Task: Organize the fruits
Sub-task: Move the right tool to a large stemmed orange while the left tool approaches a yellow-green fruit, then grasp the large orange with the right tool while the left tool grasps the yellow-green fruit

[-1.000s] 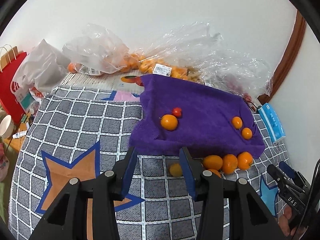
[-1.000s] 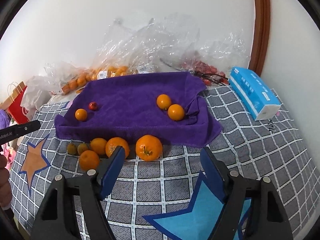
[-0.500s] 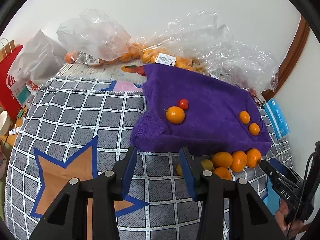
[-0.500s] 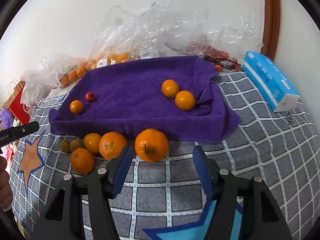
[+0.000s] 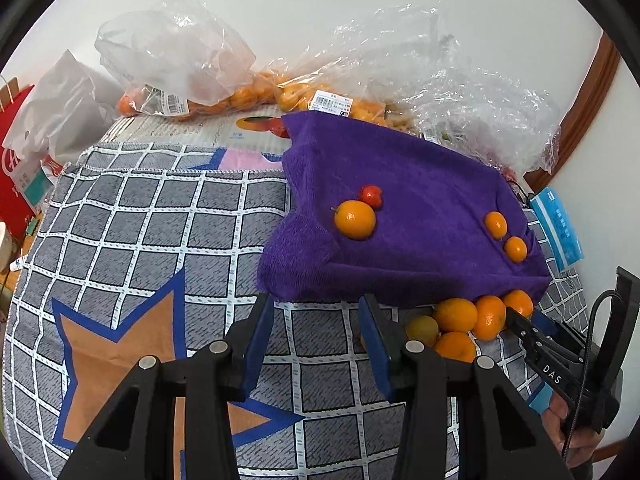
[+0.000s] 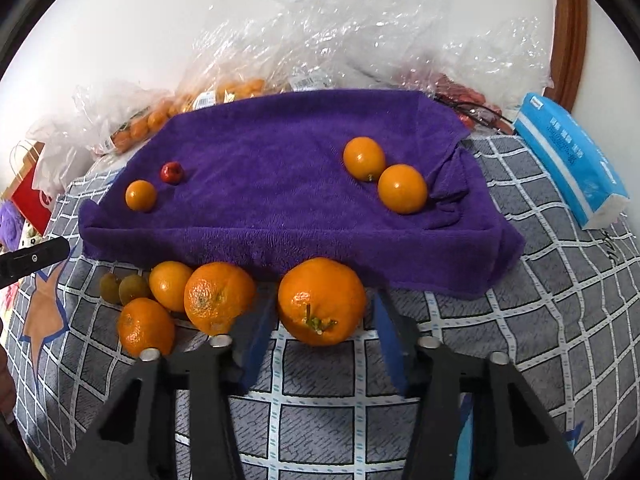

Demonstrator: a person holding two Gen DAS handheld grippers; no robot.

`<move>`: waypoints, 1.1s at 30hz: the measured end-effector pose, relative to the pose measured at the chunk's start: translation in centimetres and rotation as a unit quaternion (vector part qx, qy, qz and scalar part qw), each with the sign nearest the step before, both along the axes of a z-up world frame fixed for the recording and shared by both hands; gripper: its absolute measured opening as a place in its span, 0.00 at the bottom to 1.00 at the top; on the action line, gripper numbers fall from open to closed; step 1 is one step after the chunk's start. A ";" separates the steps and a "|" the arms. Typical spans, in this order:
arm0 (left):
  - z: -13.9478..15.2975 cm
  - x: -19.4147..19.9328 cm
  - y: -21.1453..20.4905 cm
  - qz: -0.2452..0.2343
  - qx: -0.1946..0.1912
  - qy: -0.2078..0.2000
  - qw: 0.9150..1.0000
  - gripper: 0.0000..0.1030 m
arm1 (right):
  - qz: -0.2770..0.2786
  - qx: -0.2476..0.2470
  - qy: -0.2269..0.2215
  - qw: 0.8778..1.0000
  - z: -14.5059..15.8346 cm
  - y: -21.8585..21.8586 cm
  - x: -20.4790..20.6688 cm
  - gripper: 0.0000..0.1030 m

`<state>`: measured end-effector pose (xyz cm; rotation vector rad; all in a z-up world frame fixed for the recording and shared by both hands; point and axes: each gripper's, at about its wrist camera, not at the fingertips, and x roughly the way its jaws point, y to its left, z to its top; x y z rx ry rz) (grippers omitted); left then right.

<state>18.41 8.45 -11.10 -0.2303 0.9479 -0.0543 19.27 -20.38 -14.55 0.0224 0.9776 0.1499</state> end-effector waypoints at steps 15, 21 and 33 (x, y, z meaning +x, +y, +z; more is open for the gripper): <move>0.3 -1.4 0.2 0.006 -0.003 0.007 1.000 0.41 | 0.006 0.008 -0.018 1.000 1.8 -0.3 -2.9 0.42; -0.3 -1.7 -1.3 -0.010 -0.001 0.013 1.000 0.41 | 0.000 0.008 -0.022 1.000 2.2 -1.3 -4.5 0.42; -2.6 0.3 -4.3 -0.042 -0.009 0.039 0.998 0.34 | -0.020 0.008 -0.026 0.999 2.7 -3.4 -5.6 0.42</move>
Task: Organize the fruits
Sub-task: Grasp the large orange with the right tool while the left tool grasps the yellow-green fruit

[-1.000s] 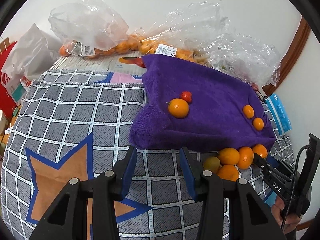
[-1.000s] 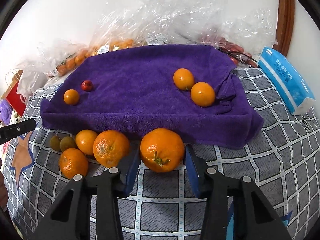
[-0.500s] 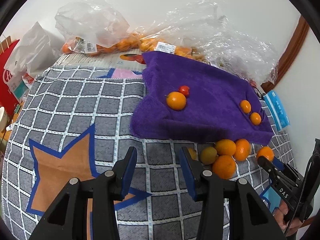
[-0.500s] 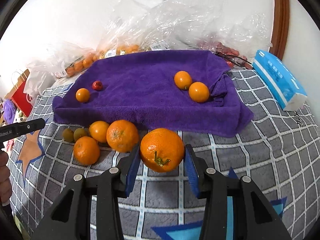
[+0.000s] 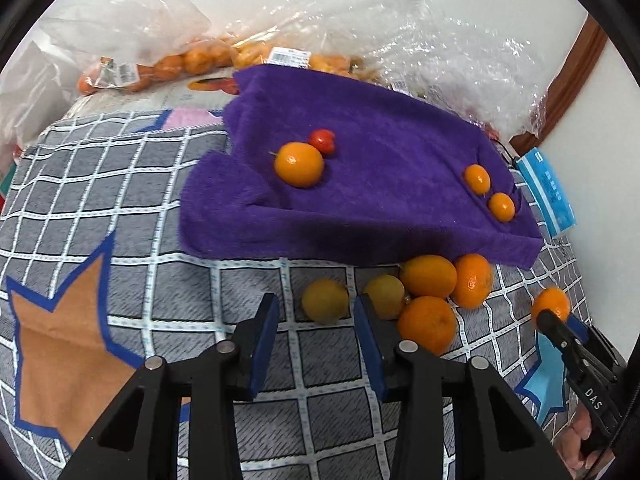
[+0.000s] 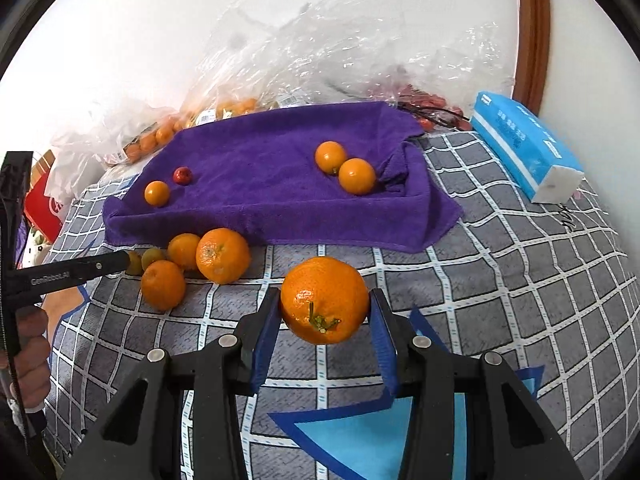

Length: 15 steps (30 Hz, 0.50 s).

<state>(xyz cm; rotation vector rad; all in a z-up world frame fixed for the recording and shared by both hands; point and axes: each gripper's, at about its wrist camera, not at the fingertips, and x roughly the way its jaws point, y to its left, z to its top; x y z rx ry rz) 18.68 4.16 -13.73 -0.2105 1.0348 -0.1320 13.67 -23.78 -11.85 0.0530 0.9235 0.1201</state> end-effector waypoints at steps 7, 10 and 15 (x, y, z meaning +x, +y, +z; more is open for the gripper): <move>-0.6 0.3 -0.5 -0.006 0.003 0.004 1.000 0.28 | -0.001 -0.003 0.004 1.000 -0.3 -0.2 0.4 0.42; -0.6 0.1 -0.9 -0.009 0.011 -0.002 1.000 0.24 | 0.001 -0.004 0.005 1.000 -0.4 -0.2 0.4 0.42; -0.6 0.0 -1.5 -0.013 0.022 -0.008 1.000 0.24 | 0.002 -0.007 0.002 1.000 0.0 -0.2 0.1 0.42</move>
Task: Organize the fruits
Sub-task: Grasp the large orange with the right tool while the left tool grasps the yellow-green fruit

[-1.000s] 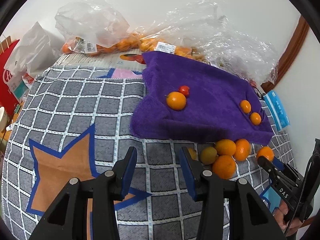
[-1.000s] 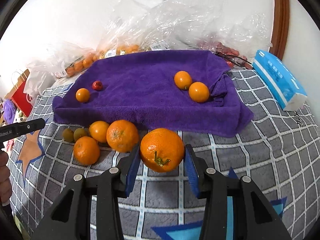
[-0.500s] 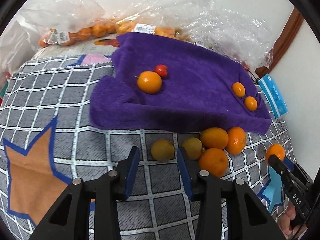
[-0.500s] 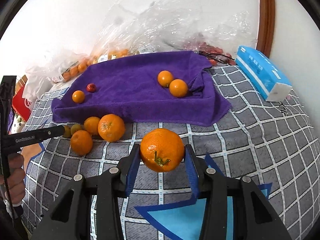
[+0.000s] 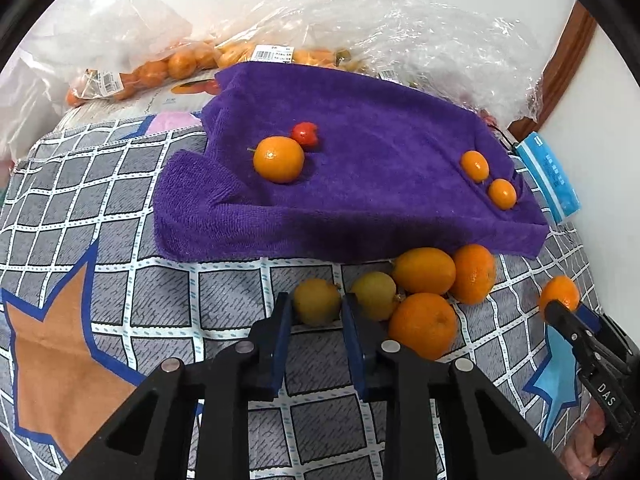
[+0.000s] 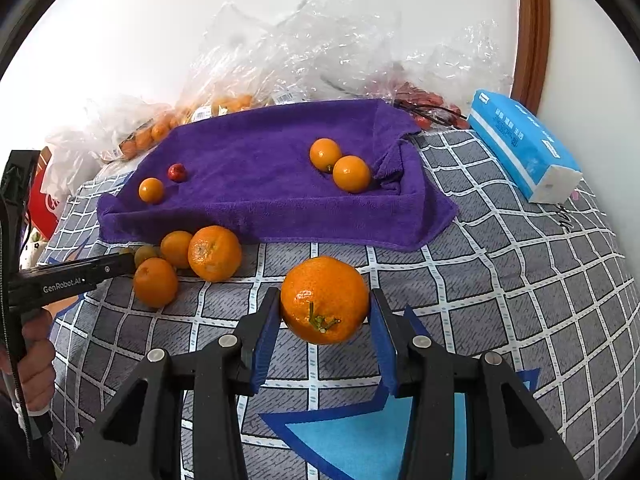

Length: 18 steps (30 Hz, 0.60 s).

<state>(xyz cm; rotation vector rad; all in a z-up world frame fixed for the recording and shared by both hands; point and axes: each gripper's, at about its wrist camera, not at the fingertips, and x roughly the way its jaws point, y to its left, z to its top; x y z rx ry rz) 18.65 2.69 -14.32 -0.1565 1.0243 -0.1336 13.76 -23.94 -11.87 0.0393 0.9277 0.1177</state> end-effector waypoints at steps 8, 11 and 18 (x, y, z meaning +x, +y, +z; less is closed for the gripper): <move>1.8 -1.3 0.8 0.009 0.000 -0.019 1.000 0.24 | 0.001 -0.004 -0.016 1.000 1.4 0.2 -0.8 0.42; 2.6 -1.9 0.9 0.011 0.004 -0.030 0.999 0.24 | 0.000 -0.004 -0.026 1.000 2.2 0.3 -1.3 0.42; 4.5 -3.5 0.9 0.015 0.004 -0.048 0.999 0.24 | 0.002 -0.003 -0.046 0.999 4.1 0.6 -2.5 0.42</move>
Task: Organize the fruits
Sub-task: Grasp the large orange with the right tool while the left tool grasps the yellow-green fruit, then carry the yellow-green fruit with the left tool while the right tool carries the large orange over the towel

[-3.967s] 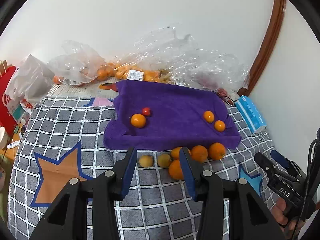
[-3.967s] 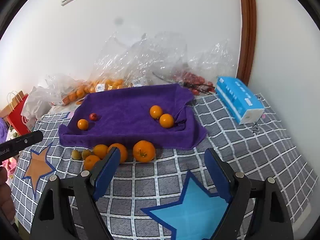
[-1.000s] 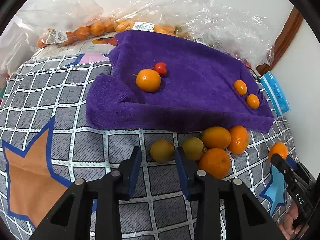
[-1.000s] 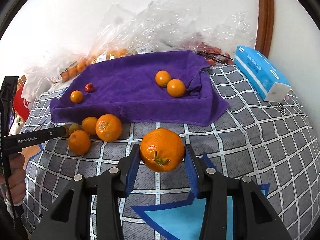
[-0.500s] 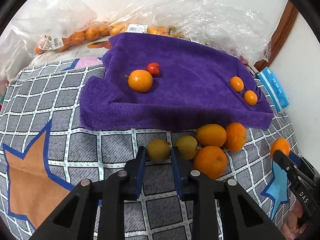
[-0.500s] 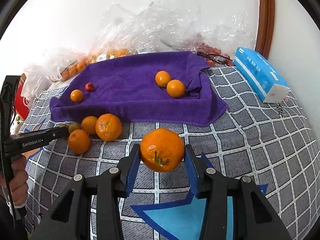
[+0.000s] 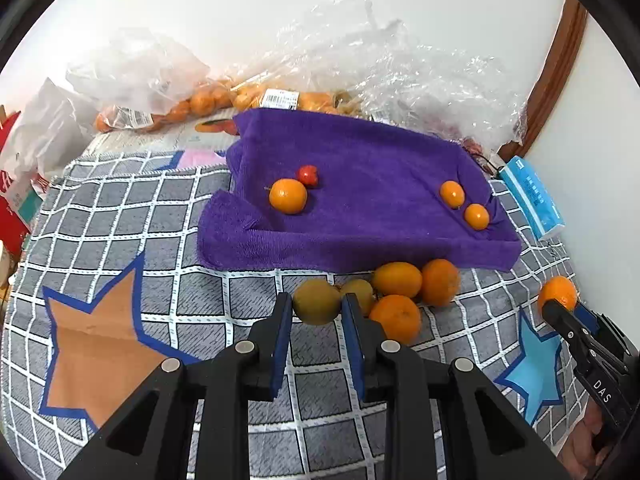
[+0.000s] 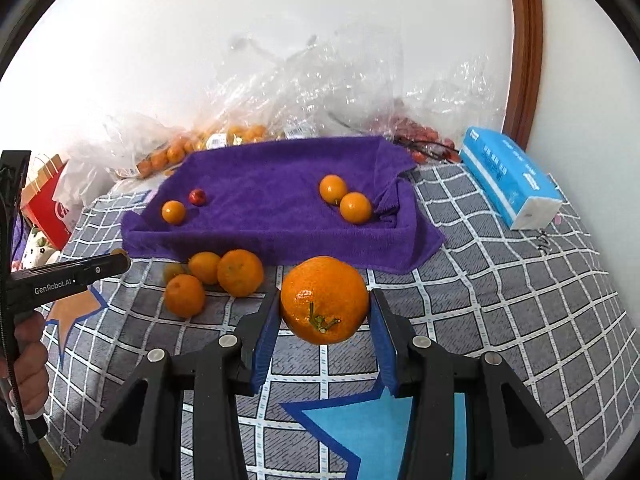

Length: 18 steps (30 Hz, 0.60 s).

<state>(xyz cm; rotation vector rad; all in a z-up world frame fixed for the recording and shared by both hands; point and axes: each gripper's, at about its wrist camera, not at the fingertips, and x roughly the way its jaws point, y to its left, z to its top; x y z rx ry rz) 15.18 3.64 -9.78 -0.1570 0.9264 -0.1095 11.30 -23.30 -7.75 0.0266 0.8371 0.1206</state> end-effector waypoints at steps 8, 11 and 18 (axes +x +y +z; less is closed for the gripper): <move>1.9 -1.6 0.0 0.007 -0.003 -0.015 1.000 0.24 | 0.002 -0.003 -0.024 1.000 2.1 0.3 -1.0 0.42; 2.6 -2.1 -0.1 0.008 -0.004 -0.021 1.000 0.24 | 0.003 -0.003 -0.032 0.999 2.9 0.3 -1.4 0.42; 4.3 -2.6 -0.3 0.007 -0.001 -0.038 0.999 0.24 | 0.004 -0.004 -0.052 0.999 4.6 0.4 -1.8 0.42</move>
